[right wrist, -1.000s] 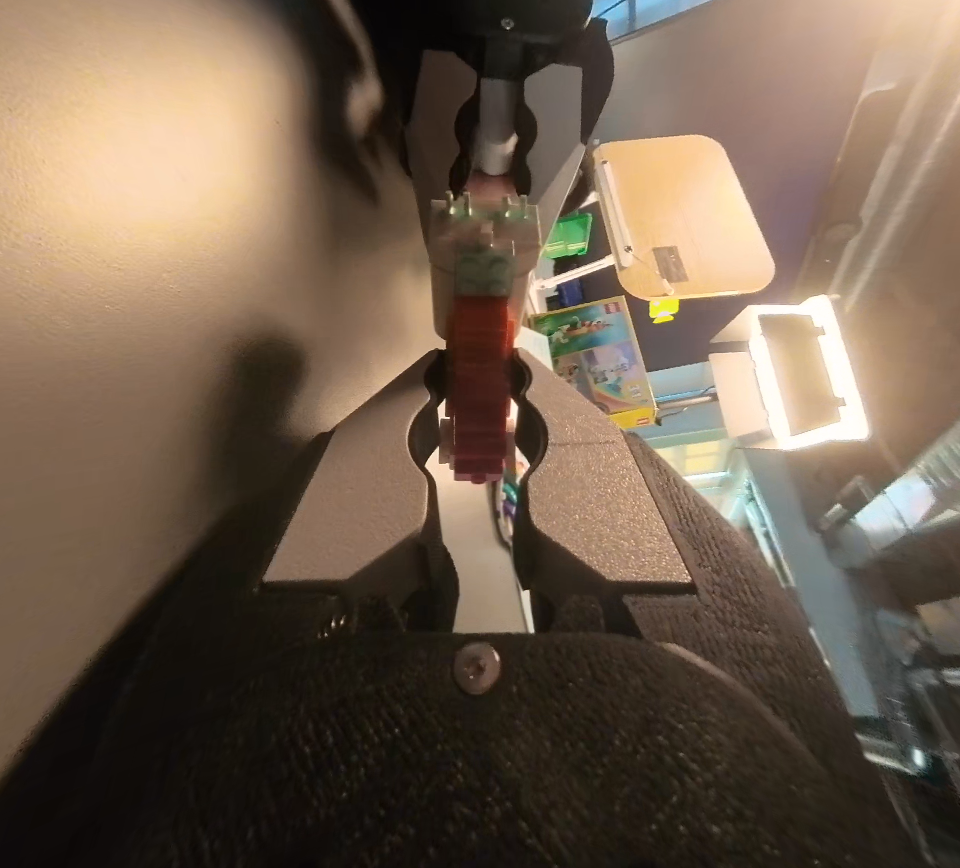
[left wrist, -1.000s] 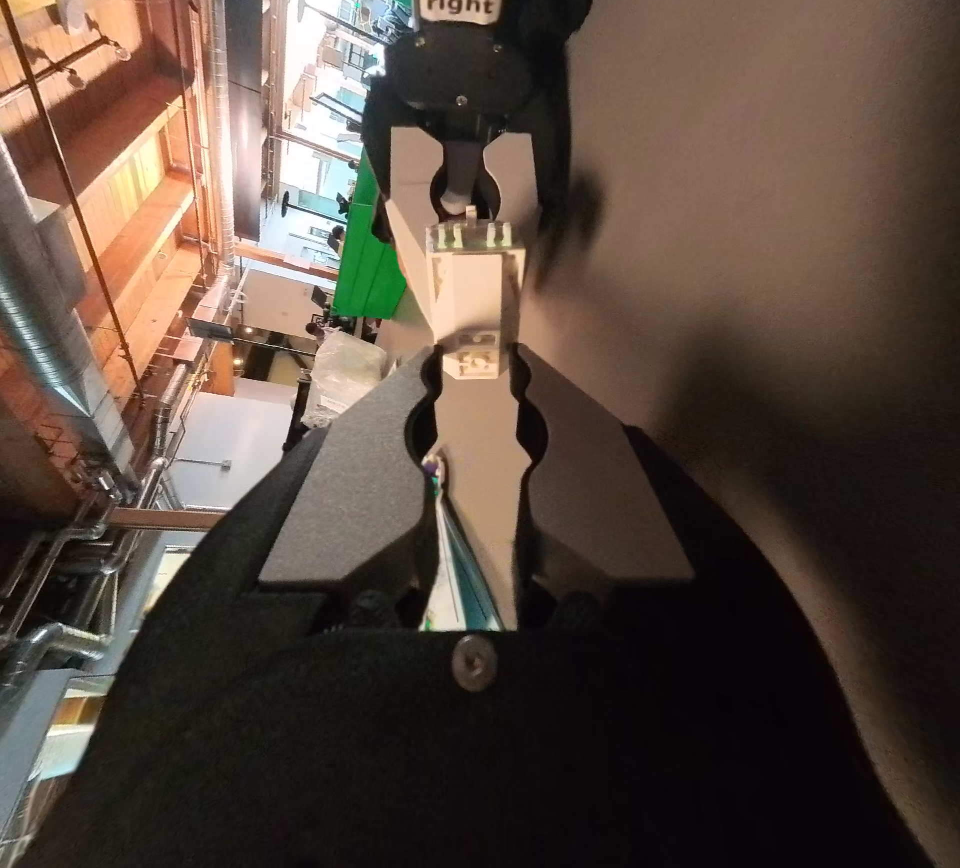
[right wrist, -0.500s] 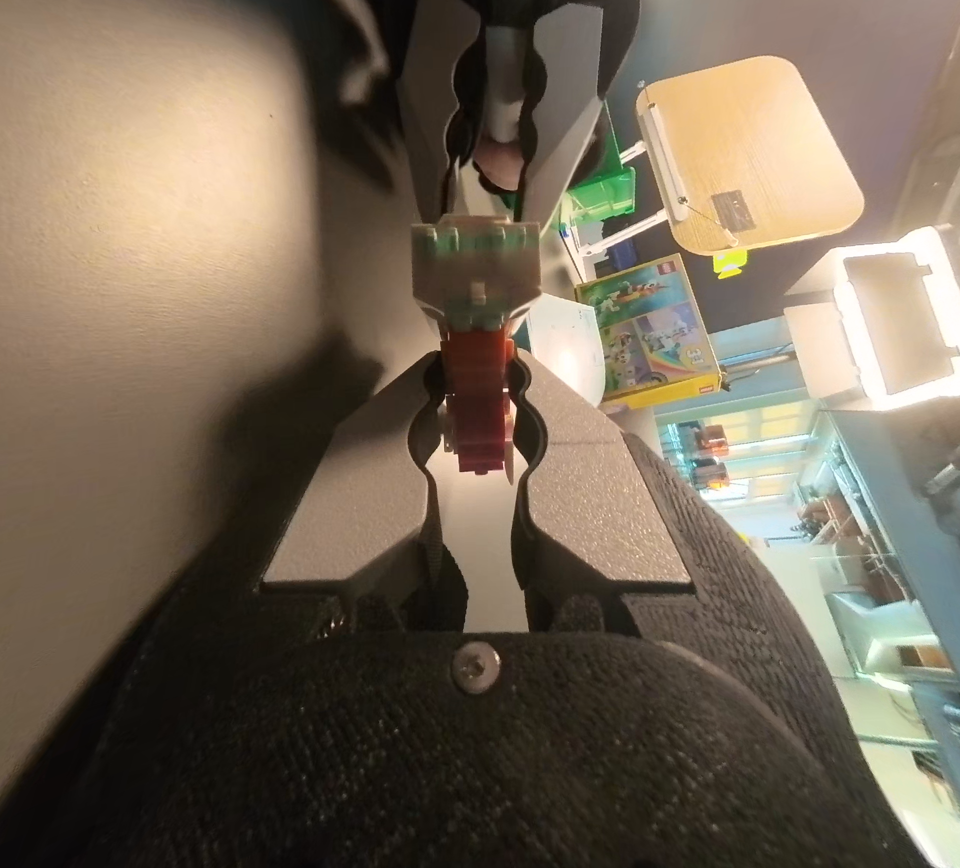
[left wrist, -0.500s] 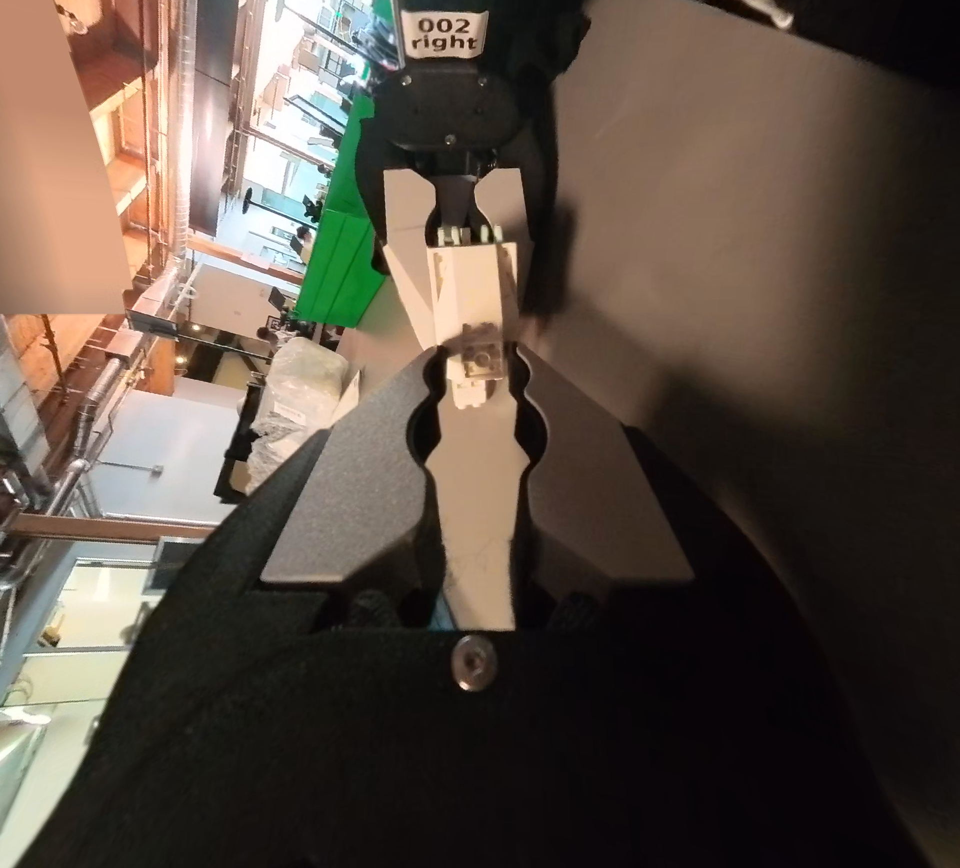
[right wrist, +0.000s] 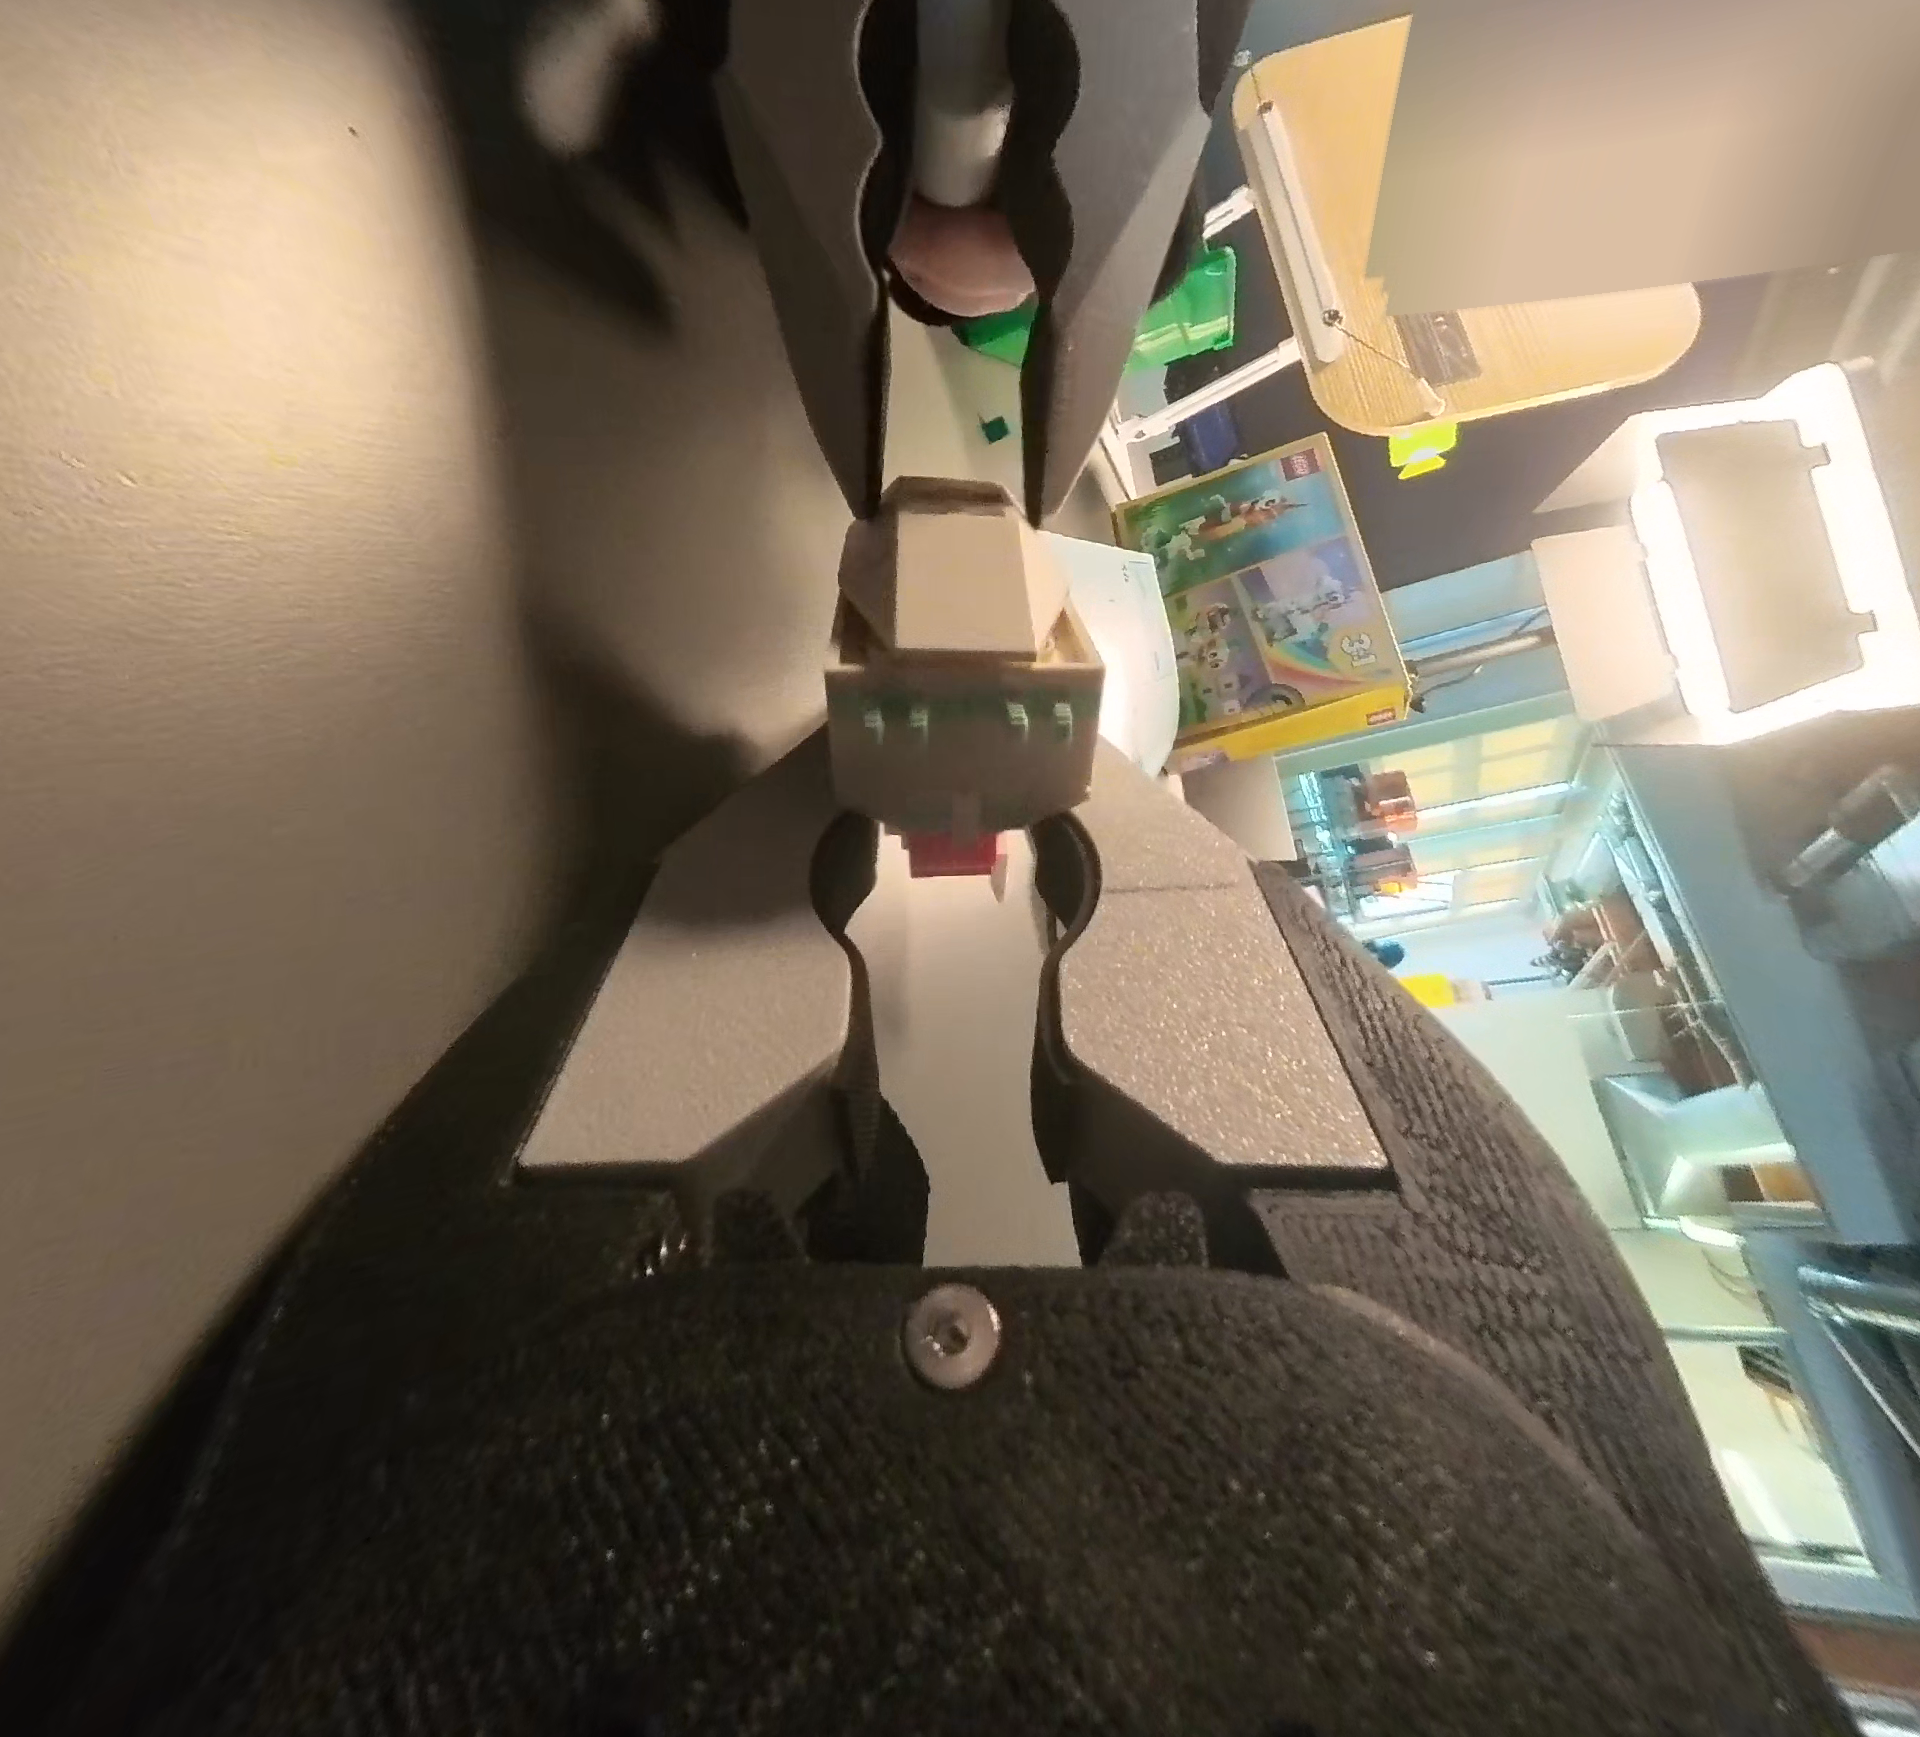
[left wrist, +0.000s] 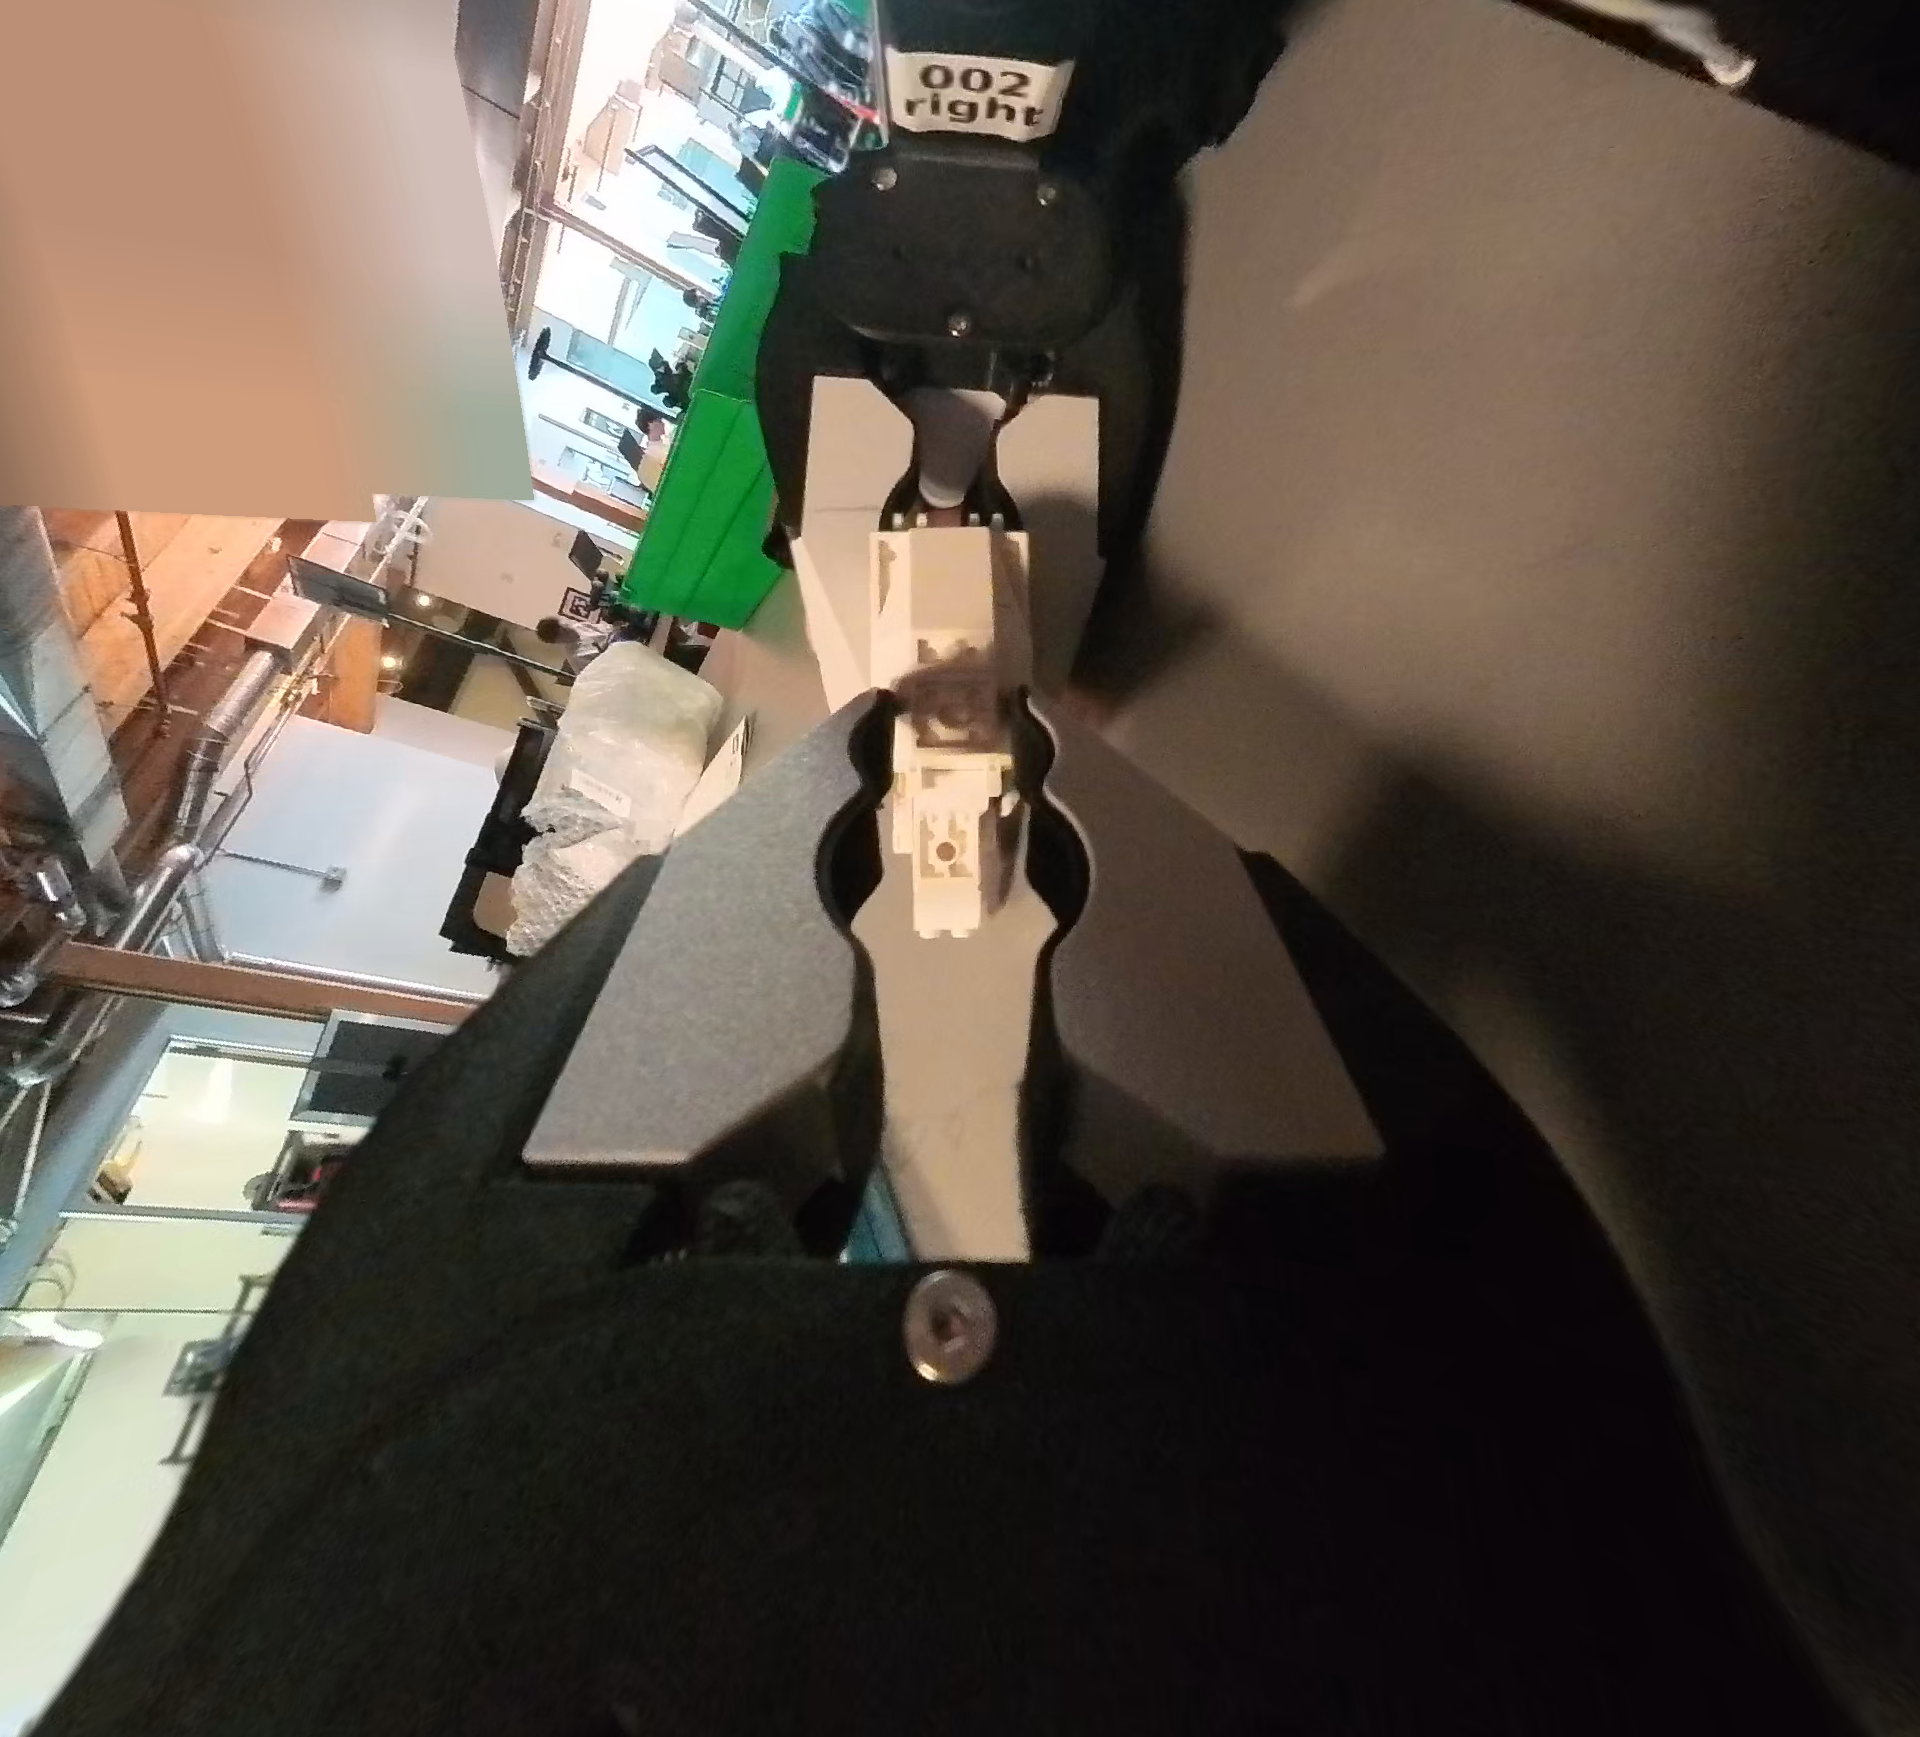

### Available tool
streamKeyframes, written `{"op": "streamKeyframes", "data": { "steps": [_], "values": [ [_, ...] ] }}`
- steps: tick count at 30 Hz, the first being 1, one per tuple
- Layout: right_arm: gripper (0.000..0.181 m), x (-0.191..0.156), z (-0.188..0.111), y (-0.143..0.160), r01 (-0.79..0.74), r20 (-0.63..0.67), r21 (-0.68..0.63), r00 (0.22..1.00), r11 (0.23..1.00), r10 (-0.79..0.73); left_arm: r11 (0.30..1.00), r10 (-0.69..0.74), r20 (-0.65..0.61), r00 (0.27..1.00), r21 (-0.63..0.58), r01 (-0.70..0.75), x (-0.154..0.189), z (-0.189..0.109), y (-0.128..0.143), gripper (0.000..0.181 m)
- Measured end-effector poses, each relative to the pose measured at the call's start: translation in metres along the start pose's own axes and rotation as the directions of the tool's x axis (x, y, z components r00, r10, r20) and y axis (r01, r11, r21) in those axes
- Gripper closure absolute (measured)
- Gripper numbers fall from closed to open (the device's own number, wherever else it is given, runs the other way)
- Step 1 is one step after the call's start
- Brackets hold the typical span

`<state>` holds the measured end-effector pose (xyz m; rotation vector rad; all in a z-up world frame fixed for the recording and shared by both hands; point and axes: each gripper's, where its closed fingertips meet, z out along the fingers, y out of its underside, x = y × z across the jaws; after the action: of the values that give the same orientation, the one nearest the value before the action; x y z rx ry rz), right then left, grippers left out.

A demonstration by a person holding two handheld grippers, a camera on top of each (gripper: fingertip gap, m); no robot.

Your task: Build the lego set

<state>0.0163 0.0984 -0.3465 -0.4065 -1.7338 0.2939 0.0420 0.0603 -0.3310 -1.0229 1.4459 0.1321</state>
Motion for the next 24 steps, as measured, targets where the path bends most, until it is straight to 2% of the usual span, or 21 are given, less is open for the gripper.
{"op": "streamKeyframes", "data": {
  "steps": [24],
  "values": [
    [0.159, -0.0019, 0.0000, 0.0046, 0.015, -0.007, -0.069, 1.000, 0.998, -0.015, 0.987, -0.162, -0.062, 0.985, -0.019, 0.162, 0.0007, 0.0034, 0.0052, 0.159]
  ]
}}
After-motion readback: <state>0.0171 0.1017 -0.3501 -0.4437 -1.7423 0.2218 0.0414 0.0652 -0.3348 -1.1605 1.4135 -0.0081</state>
